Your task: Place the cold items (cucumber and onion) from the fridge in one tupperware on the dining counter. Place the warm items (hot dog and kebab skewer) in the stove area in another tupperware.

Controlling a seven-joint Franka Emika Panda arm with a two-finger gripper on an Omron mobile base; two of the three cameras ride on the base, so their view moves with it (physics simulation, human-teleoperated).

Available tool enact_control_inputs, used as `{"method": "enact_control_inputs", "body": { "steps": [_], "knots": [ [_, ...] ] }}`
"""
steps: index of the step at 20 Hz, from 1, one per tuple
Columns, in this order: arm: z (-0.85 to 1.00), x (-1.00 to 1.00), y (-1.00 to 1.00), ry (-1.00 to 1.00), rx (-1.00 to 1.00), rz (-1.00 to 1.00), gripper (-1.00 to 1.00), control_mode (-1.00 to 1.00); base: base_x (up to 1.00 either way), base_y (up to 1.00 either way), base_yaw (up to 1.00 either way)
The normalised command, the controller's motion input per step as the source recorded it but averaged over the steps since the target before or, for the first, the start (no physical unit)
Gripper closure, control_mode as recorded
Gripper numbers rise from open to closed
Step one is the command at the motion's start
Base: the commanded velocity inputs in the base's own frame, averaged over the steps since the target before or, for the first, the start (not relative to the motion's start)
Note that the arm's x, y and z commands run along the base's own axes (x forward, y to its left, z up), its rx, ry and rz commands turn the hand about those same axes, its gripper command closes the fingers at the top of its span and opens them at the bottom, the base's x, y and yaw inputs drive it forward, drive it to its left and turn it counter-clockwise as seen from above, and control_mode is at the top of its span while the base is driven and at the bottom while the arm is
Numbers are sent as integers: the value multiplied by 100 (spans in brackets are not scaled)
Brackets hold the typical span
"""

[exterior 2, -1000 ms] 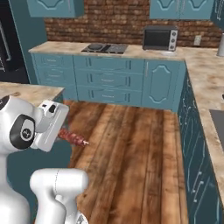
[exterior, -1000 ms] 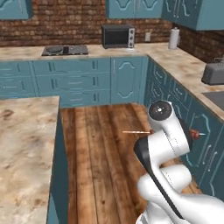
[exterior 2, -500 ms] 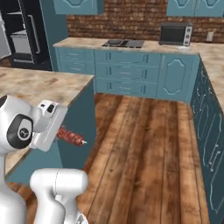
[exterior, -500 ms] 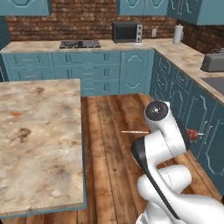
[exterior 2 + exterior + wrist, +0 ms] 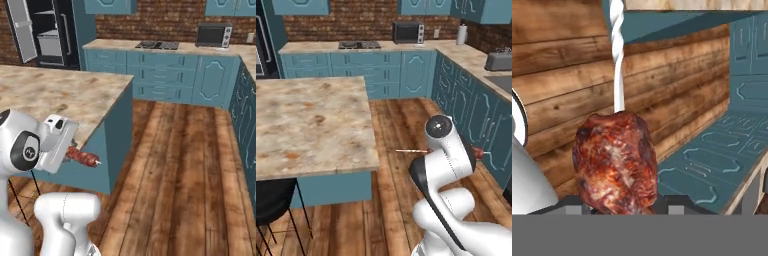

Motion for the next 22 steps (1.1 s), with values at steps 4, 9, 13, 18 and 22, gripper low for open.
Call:
{"method": "enact_control_inputs", "body": {
  "steps": [4, 9, 13, 18, 22],
  "knots": [
    [0, 0, 0, 0, 0, 0, 100, 100, -33, 100, -9],
    [0, 0, 0, 0, 0, 0, 100, 100, 0, 100, -7],
    [0, 0, 0, 0, 0, 0, 100, 100, 0, 100, -9],
    [0, 0, 0, 0, 0, 0, 100, 100, 0, 100, -16],
    [0, 0, 0, 0, 0, 0, 100, 100, 0, 100, -16]
  ]
}}
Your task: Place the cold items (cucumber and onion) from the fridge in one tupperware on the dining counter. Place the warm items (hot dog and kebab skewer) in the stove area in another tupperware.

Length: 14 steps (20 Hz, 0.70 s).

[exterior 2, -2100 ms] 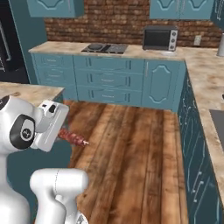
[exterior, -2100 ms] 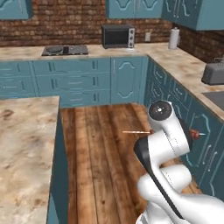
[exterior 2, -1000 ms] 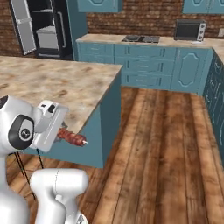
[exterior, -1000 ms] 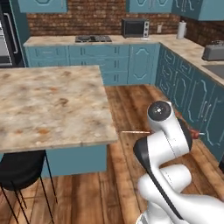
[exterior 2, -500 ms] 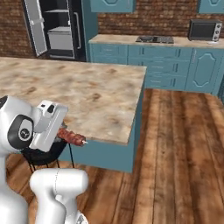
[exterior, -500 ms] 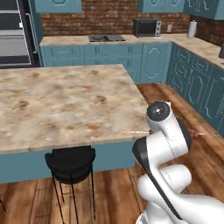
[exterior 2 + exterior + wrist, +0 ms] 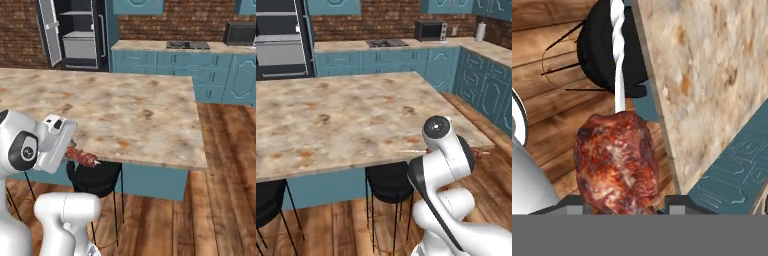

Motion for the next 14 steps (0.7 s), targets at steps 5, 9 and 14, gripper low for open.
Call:
{"method": "enact_control_inputs", "body": {
  "steps": [5, 9, 14],
  "knots": [
    [0, 0, 0, 0, 0, 0, 100, 100, 0, 100, -9],
    [0, 0, 0, 0, 0, 0, 100, 100, 0, 100, -6],
    [0, 0, 0, 0, 0, 0, 100, 100, 0, 100, -5]
  ]
}}
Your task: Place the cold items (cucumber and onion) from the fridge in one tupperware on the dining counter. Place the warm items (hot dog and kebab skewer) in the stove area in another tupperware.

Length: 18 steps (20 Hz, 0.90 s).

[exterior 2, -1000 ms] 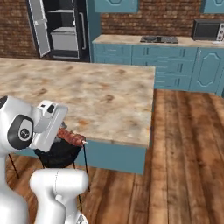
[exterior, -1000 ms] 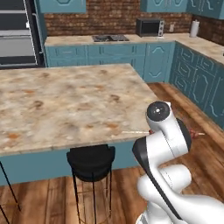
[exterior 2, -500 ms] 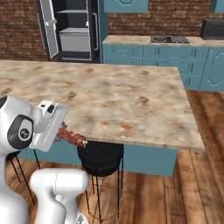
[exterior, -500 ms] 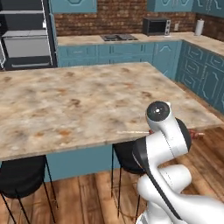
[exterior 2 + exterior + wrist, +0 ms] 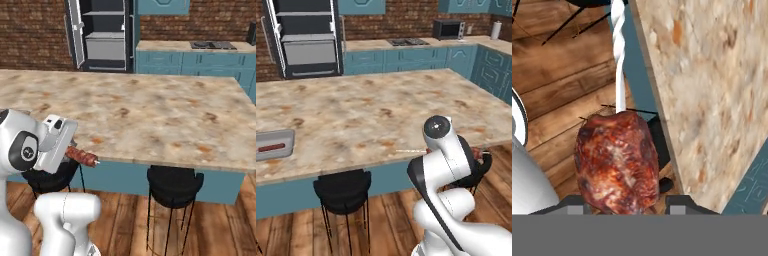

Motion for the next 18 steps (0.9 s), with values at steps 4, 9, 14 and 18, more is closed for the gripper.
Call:
{"method": "enact_control_inputs", "body": {
  "steps": [4, 9, 14, 18],
  "knots": [
    [0, 0, 0, 0, 0, 0, 100, 100, 0, 100, -5],
    [0, 0, 0, 0, 0, 0, 100, 100, 4, 100, -4],
    [0, 0, 0, 0, 0, 0, 100, 100, 43, 100, -2],
    [0, 0, 0, 0, 0, 0, 100, 100, 58, 100, 0]
  ]
}}
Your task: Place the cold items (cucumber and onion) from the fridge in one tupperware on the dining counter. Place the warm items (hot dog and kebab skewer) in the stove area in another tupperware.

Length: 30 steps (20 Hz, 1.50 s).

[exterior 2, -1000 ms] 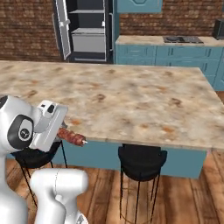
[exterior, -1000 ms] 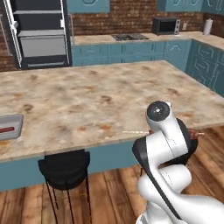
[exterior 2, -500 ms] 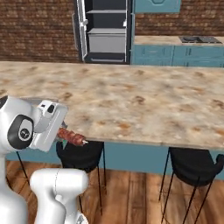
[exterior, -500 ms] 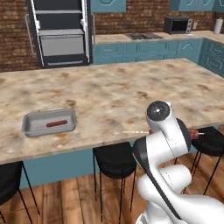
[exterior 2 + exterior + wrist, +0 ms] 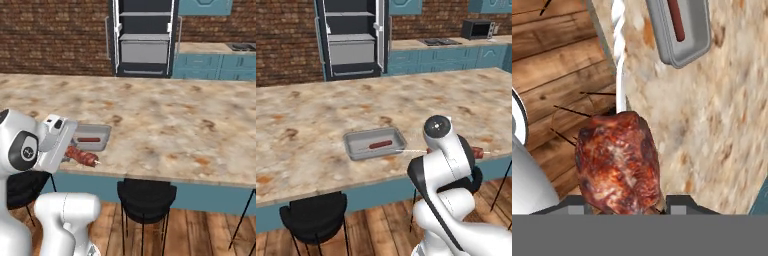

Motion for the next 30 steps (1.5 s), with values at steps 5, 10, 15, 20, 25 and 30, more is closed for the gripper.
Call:
{"method": "enact_control_inputs", "body": {
  "steps": [5, 10, 15, 20, 25, 30],
  "knots": [
    [0, 0, 0, 0, 0, 0, 100, 100, 50, 100, 0],
    [-4, 39, 24, 10, -9, 0, 100, -100, 32, 32, 0],
    [0, 97, -12, 37, 3, 7, 100, -100, 0, 0, 0],
    [-3, 100, 9, 37, 11, 23, 100, -100, 0, 0, 0],
    [-83, 100, 17, 10, 15, 25, 100, -100, 0, 0, 0],
    [-82, 95, 1, 9, 19, 16, 100, -100, 0, 0, 0]
  ]
}}
